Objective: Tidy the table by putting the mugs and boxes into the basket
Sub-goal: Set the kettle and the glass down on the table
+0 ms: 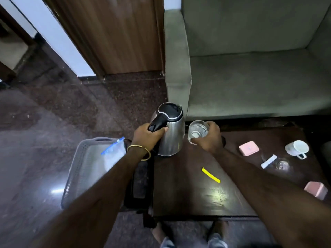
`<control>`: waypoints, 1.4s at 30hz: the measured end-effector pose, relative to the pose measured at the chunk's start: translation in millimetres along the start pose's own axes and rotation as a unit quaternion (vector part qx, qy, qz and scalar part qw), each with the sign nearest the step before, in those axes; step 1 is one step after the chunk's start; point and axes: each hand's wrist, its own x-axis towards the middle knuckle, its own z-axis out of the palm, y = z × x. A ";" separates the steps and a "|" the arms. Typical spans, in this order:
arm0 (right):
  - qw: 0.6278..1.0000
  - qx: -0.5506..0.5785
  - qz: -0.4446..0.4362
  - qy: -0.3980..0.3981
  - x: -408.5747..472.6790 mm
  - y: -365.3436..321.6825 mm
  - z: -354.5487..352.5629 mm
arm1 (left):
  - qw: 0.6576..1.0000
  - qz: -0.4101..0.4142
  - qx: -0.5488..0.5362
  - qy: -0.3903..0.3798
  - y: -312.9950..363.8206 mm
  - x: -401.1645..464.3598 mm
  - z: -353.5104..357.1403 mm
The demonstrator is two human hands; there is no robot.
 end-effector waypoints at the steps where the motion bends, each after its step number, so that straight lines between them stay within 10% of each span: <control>1: 1.000 -0.009 0.005 0.001 9.3 13.1 7.4 | 1.000 -0.012 -0.013 0.015 -13.3 3.9 15.8; 18: 0.998 -0.045 -0.005 -0.040 59.4 169.7 99.1 | 0.968 -0.088 -0.182 0.149 -134.8 4.7 180.8; 42: 0.981 -0.147 0.050 -0.116 53.2 161.1 99.3 | 0.984 -0.083 -0.131 0.086 -150.4 -17.6 187.2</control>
